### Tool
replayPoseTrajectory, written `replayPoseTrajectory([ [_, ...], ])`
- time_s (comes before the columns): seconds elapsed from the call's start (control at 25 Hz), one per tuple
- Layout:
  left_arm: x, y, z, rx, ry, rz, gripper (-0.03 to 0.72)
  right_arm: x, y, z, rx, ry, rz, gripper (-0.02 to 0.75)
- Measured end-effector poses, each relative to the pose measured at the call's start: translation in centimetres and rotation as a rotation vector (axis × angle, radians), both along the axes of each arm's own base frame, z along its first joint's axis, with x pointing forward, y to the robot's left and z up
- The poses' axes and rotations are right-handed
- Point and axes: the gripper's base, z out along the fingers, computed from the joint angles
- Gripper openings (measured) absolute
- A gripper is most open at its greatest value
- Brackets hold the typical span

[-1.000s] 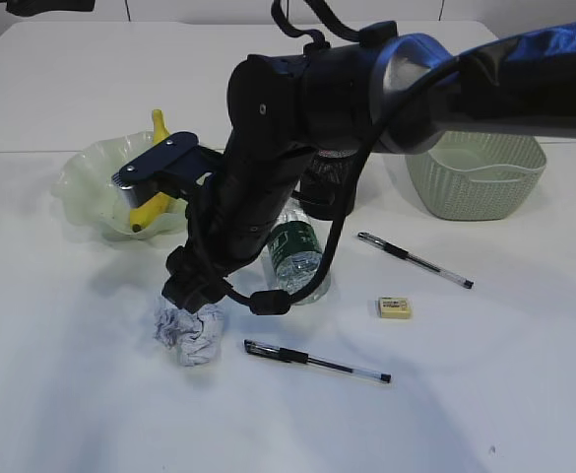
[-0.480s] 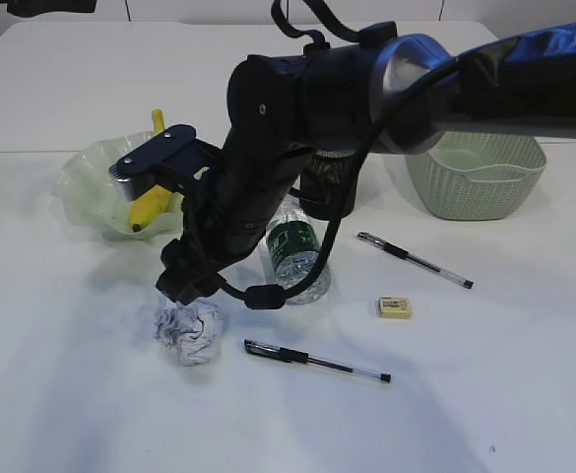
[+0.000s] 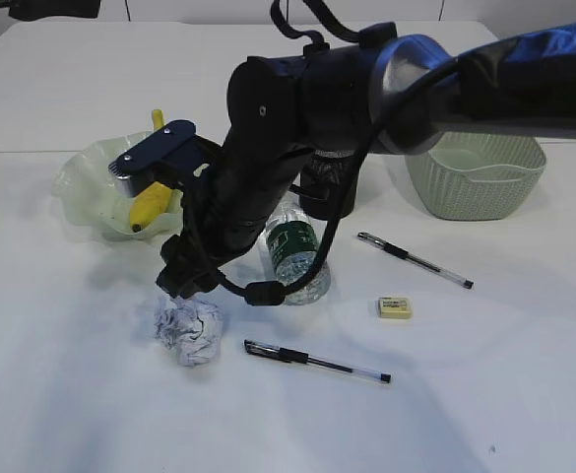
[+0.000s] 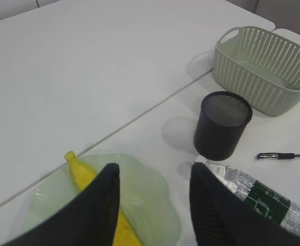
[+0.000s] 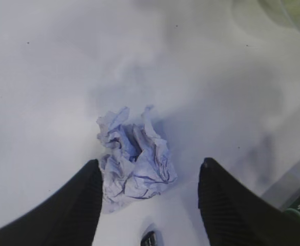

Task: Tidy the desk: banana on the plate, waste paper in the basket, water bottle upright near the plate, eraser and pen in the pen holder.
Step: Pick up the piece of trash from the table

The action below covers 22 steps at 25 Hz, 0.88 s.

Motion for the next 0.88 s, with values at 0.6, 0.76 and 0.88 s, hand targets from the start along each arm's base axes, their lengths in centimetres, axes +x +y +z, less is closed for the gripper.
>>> replayPoseTrajectory([
  [0.6, -0.3, -0.1, -0.3, 0.003, 0.048, -0.021, 0.317, 1.6, 1.2, -1.2, -0.054, 0.048, -0.01, 0.514],
  [0.76, -0.3, -0.1, -0.3, 0.005, 0.048, -0.021, 0.317, 1.3, 0.9, -2.5, -0.109, 0.124, -0.026, 0.554],
  [0.88, -0.3, -0.1, -0.4, 0.007, 0.049, -0.023, 0.317, 1.3, 0.9, -3.1, -0.122, 0.143, -0.028, 0.561],
])
